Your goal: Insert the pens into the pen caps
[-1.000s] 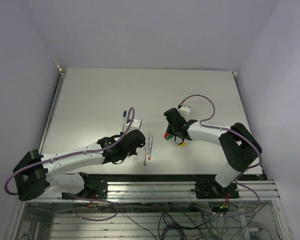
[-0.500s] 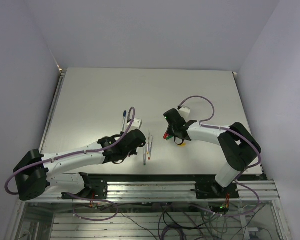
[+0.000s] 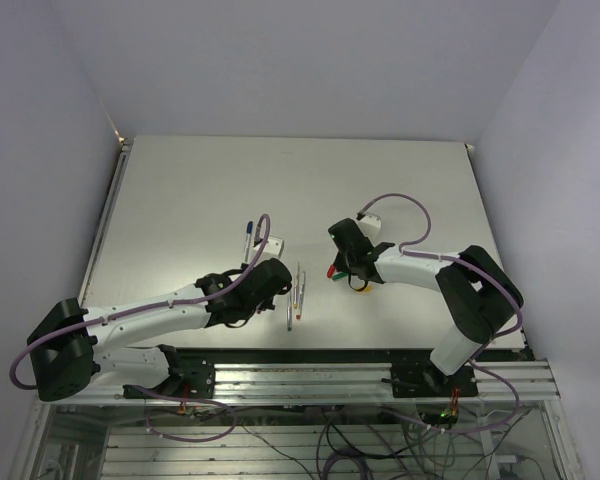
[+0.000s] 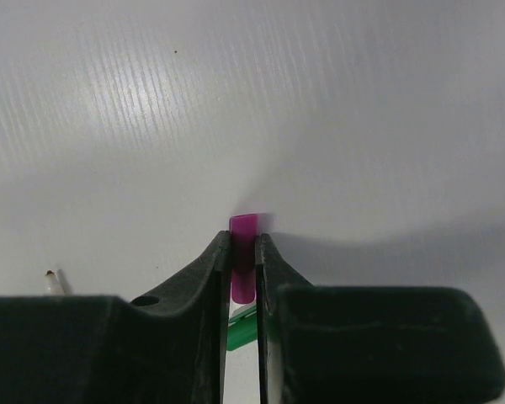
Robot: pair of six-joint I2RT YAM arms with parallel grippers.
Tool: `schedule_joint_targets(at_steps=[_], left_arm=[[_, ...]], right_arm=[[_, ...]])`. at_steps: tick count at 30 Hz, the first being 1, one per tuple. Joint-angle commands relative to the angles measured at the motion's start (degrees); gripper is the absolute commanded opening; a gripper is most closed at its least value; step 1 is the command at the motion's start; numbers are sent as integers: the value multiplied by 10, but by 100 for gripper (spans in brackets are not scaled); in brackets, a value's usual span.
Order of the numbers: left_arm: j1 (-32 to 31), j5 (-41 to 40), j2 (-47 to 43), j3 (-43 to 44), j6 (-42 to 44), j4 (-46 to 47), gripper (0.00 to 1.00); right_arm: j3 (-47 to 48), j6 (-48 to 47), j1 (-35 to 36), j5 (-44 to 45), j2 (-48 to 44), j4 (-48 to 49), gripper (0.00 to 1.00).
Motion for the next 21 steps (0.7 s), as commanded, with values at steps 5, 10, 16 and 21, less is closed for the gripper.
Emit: schedule_joint_targets(at_steps=[5,10,16,21], left_arm=[[-3,-10,-1,26,13,17,7],[-3,-24,15,46,48,40,7],[-3,-25,25,73,76,82,7],[-3,29,5,68,102,176,7]], right_arm=[[-8,-26,-2,-1,-4,-29,0],[11,-74,-3,32,-59,-6,0],[10,-146,-3,31,-171,60,0],[-36,-188,-3,-19,-295,147,0]])
